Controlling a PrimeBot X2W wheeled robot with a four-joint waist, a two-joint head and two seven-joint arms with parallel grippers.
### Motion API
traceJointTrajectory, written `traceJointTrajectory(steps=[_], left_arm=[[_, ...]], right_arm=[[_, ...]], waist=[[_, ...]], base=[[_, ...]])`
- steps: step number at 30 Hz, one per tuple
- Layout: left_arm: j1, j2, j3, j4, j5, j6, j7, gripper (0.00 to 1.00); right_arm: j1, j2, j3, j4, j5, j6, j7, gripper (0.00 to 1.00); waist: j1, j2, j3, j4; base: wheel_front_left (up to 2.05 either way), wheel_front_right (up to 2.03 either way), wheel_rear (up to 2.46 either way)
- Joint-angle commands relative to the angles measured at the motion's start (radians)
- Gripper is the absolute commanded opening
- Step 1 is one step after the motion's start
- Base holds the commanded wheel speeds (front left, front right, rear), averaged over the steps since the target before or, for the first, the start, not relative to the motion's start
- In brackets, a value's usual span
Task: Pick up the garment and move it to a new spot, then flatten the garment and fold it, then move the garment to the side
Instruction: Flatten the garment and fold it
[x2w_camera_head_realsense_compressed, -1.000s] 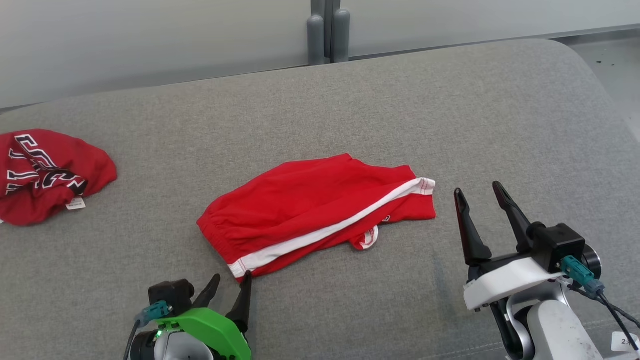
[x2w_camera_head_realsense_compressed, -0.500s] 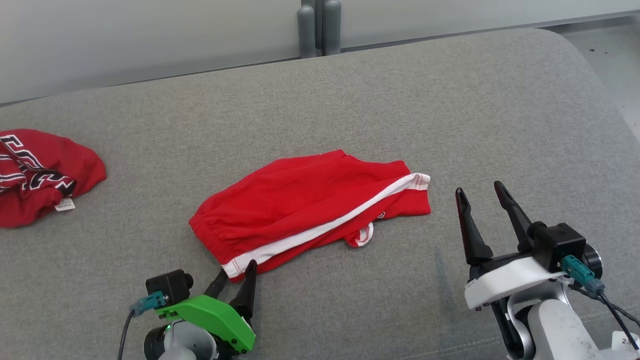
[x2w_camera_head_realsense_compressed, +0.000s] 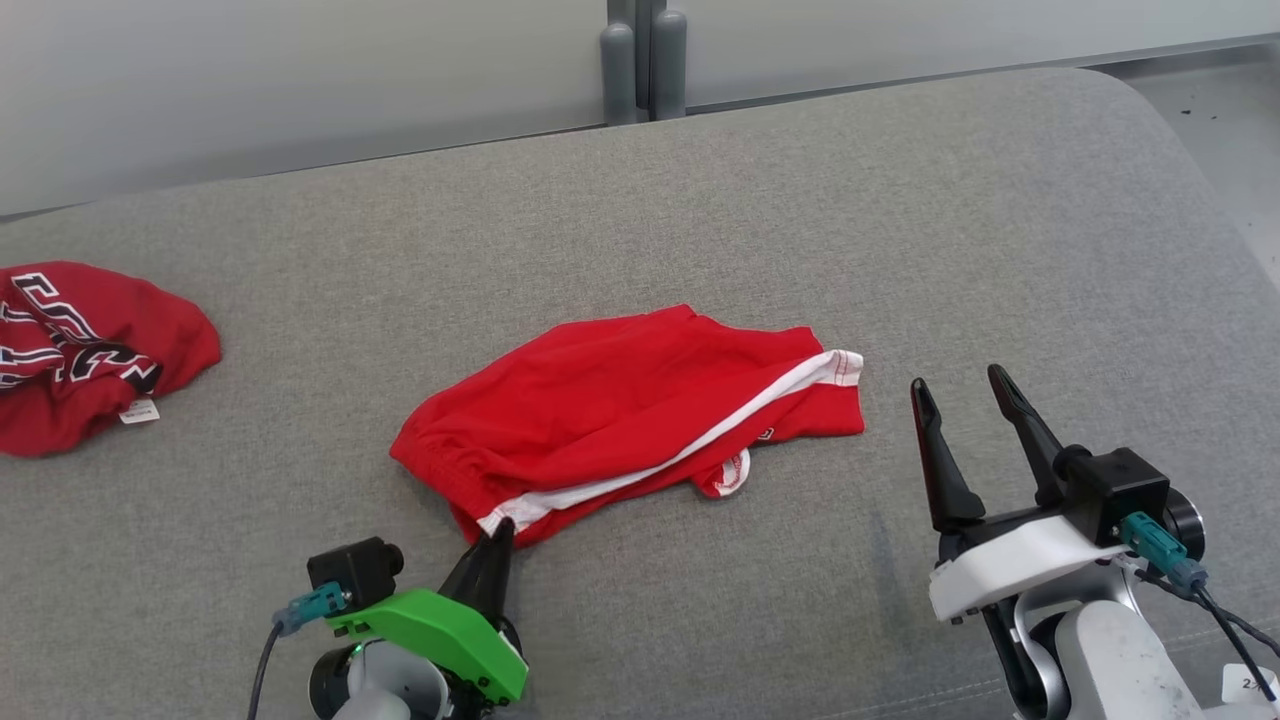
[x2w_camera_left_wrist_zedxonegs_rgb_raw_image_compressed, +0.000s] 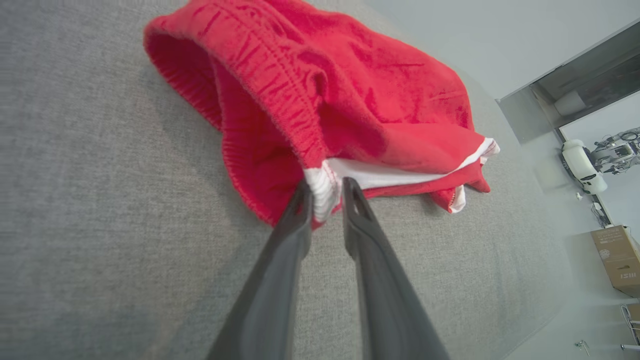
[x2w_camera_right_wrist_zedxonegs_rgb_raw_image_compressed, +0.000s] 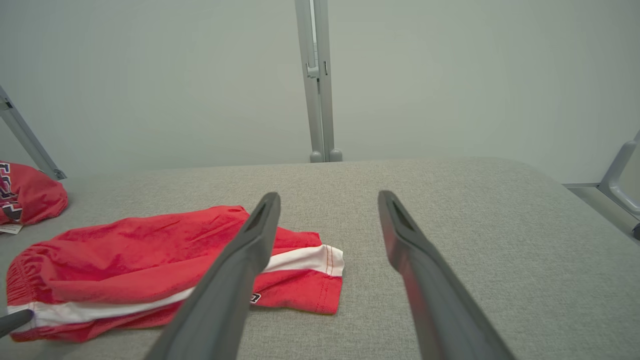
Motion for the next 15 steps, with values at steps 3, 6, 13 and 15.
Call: traceJointTrajectory(steps=[3,6,13,15], left_arm=[[-0.005,0.017,-0.005,0.005,-0.004,-0.004,-0.026,0.0],[-0.011,0.026,-0.005,0.009,-0.008,-0.004,-0.043,0.0],[-0.013,0.051,0.016,-0.01,-0.012,-0.002,-0.081,0.0],[-0.011,0.066,0.025,-0.021,-0.01,0.005,-0.089,0.0]], right_arm=[[0.007,-0.002,0.002,0.006,0.001,0.0,-0.002,1.0],[0.007,-0.002,0.002,0.01,0.001,0.0,0.0,1.0],[0.0,-0.003,-0.017,0.043,0.018,0.0,0.013,1.0],[-0.007,-0.014,-0.026,0.065,0.026,0.0,0.023,1.0]], waist=[[0.0,0.0,0.0,0.005],[0.0,0.0,0.002,0.008],[0.0,0.0,0.008,0.011],[0.0,0.0,0.013,0.013]], base=[[0.0,0.0,0.0],[0.0,0.0,0.0],[0.0,0.0,0.0],[0.0,0.0,0.0]])
